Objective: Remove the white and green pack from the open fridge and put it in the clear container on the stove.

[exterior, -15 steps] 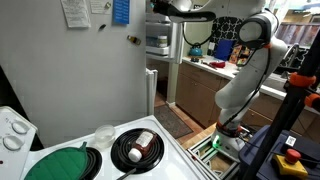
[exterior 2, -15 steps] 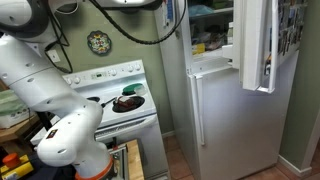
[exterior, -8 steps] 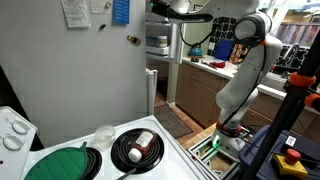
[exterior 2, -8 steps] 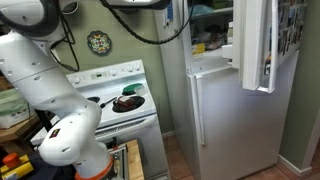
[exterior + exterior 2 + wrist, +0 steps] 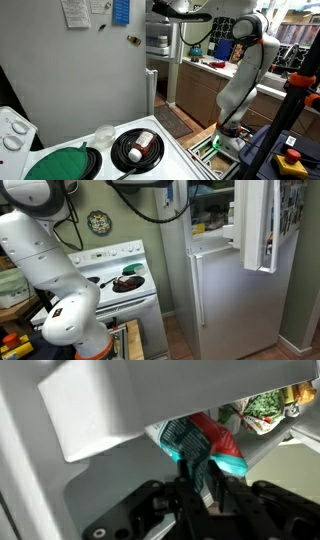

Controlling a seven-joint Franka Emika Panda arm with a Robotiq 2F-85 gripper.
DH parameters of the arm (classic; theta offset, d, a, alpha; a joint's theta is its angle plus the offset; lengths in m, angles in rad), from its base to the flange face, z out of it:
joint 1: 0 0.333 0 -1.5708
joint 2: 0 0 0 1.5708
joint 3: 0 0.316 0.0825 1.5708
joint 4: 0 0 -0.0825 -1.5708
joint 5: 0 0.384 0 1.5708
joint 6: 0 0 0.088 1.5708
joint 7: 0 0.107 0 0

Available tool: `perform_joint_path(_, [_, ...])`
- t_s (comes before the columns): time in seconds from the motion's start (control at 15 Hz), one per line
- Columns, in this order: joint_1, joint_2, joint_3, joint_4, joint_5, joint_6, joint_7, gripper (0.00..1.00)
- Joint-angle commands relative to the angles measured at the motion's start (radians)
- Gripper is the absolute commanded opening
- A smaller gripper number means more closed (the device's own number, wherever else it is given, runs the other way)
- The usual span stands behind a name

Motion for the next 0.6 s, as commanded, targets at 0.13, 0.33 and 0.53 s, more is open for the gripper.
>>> perform_joint_path(0.13, [0.034, 0.005, -0.039, 0.035, -0.015, -0.058, 0.007, 0.00])
perform_joint_path(0.33, [0.039, 0.005, -0.052, 0.046, -0.005, -0.039, 0.017, 0.00])
perform_joint_path(0.53, [0.047, 0.000, -0.064, 0.061, 0.014, -0.024, 0.015, 0.00])
